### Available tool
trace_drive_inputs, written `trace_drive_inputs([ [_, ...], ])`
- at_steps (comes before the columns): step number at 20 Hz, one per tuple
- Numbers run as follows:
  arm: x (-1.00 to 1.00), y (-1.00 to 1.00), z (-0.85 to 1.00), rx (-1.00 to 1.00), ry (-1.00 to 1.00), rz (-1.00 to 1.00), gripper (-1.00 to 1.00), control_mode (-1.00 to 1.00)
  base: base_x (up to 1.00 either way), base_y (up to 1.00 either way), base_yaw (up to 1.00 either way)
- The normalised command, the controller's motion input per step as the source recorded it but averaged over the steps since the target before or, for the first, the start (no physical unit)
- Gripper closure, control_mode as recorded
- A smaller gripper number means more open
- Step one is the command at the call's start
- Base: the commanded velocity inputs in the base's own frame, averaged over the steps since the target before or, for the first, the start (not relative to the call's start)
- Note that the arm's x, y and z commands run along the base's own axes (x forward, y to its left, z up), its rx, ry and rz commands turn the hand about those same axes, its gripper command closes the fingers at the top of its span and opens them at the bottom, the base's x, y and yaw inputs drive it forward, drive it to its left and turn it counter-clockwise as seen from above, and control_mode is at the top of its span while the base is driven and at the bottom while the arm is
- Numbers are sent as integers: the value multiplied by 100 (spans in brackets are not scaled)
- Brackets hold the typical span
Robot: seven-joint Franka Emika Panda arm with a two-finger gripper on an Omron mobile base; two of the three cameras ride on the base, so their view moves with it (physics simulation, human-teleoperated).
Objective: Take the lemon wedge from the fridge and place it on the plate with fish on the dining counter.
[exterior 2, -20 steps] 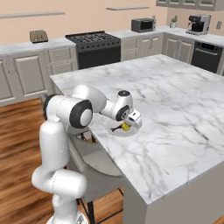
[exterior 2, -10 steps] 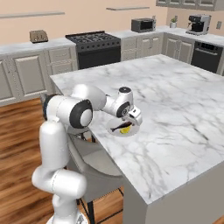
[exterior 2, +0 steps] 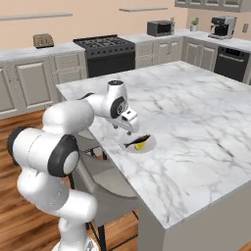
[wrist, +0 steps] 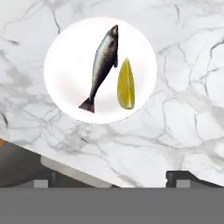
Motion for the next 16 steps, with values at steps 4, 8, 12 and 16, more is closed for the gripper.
trace_drive_inputs([
  [4,-100,79,100,-1,-10,0,-100,-100,0,0,0],
  [8,-100,29,50,-29,-77,0,-100,-100,0,0,0],
  [12,-74,28,0,-6,-31,4,-100,-100,0,0,0],
  [16,-100,70,0,-11,-46,7,-100,-100,0,0,0],
])
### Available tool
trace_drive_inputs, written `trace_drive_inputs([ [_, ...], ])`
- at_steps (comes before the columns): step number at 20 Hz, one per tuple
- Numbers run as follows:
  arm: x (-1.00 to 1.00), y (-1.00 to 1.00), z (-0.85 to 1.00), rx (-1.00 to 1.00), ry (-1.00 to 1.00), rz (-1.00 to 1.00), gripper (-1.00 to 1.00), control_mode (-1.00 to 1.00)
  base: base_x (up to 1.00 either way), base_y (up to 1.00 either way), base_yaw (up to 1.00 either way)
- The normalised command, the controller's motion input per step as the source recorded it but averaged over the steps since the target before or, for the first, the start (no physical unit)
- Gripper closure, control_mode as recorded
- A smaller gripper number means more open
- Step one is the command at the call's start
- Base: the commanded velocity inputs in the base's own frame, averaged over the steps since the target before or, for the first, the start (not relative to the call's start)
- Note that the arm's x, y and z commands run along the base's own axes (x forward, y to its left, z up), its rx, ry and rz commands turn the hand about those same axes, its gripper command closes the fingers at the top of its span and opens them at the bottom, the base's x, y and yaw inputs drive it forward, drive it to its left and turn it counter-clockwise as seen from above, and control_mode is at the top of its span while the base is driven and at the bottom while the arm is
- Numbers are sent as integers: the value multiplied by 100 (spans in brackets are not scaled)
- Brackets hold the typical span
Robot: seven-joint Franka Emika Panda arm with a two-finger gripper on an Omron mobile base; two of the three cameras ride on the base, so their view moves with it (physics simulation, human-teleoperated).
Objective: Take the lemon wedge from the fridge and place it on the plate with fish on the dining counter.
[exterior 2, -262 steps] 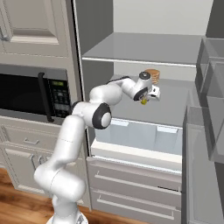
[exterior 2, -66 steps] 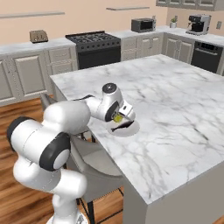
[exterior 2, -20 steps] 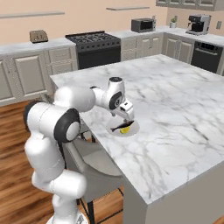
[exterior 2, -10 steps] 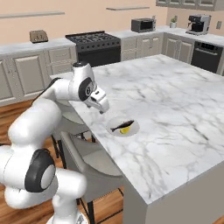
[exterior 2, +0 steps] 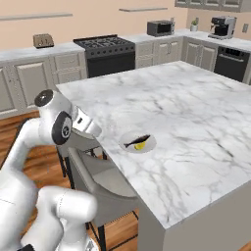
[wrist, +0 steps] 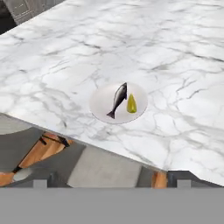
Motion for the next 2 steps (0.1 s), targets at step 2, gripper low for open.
trace_drive_inputs([
  [2,-100,65,0,-8,-46,9,-100,-100,0,0,0],
])
